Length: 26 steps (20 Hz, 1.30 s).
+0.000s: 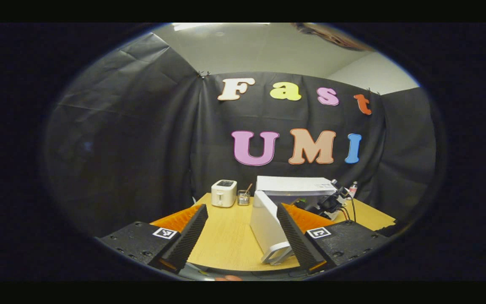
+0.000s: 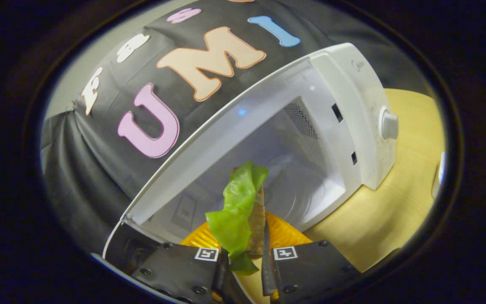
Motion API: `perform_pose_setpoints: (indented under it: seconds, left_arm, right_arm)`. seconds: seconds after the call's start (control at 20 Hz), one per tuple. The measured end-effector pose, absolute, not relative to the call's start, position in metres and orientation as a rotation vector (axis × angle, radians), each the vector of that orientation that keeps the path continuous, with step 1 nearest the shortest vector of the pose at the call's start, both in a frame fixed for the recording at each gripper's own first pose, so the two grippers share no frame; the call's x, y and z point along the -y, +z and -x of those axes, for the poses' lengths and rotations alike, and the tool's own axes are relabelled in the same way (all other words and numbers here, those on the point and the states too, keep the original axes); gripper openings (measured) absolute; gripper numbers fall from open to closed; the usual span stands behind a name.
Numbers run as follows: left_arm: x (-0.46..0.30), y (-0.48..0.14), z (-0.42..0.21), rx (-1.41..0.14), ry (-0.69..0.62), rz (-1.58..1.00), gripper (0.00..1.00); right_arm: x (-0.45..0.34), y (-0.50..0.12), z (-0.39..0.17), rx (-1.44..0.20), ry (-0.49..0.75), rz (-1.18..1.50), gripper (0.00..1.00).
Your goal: Open the microwave oven with the left hand, put the food in, and close the microwave oven.
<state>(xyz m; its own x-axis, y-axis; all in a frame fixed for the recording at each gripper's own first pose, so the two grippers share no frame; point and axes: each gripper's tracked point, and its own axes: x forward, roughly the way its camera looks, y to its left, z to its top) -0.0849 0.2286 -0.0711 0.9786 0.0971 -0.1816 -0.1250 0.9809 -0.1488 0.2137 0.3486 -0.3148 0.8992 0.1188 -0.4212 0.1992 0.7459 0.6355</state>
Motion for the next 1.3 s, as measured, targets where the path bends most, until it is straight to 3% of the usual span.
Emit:
perform_pose_setpoints:
  seconds: [0.35, 0.4, 0.75, 0.8, 0.85, 0.9, 1.0, 1.05, 1.2, 1.25, 1.3]
  left_arm:
    - [-0.244, -0.082, 0.083, -0.205, 0.143, 0.172, 0.94]
    - [-0.245, -0.084, 0.083, -0.208, 0.144, 0.171, 0.94]
    - [-0.249, -0.087, 0.081, -0.221, 0.152, 0.179, 0.96]
    - [-0.25, -0.086, 0.079, -0.219, 0.152, 0.174, 0.94]
    - [-0.25, -0.083, 0.08, -0.214, 0.15, 0.167, 0.94]
    - [-0.249, -0.082, 0.08, -0.21, 0.148, 0.159, 0.96]
    - [-0.247, -0.085, 0.079, -0.219, 0.14, 0.16, 0.96]
    - [-0.245, -0.087, 0.078, -0.227, 0.139, 0.174, 0.96]
    - [-0.243, -0.087, 0.079, -0.231, 0.143, 0.207, 0.94]
    - [-0.243, -0.087, 0.079, -0.234, 0.144, 0.199, 0.94]
    - [-0.244, -0.089, 0.082, -0.239, 0.148, 0.182, 0.94]
  right_arm:
    - [-0.356, -0.327, -0.245, -0.454, -0.149, -0.921, 0.33]
    - [-0.357, -0.325, -0.25, -0.448, -0.152, -0.934, 0.26]
    - [-0.36, -0.33, -0.275, -0.439, -0.164, -0.921, 0.25]
    - [-0.359, -0.333, -0.275, -0.441, -0.164, -0.912, 0.26]
    - [-0.359, -0.337, -0.276, -0.447, -0.162, -0.901, 0.36]
    - [-0.358, -0.342, -0.277, -0.45, -0.16, -0.885, 0.28]
    - [-0.356, -0.347, -0.274, -0.464, -0.16, -0.862, 0.34]
    - [-0.36, -0.348, -0.274, -0.474, -0.155, -0.85, 0.43]
    - [-0.346, -0.356, -0.269, -0.478, -0.19, -0.701, 0.88]
    - [-0.339, -0.353, -0.27, -0.437, -0.2, -0.65, 0.97]
    - [-0.332, -0.347, -0.272, -0.401, -0.208, -0.597, 0.97]
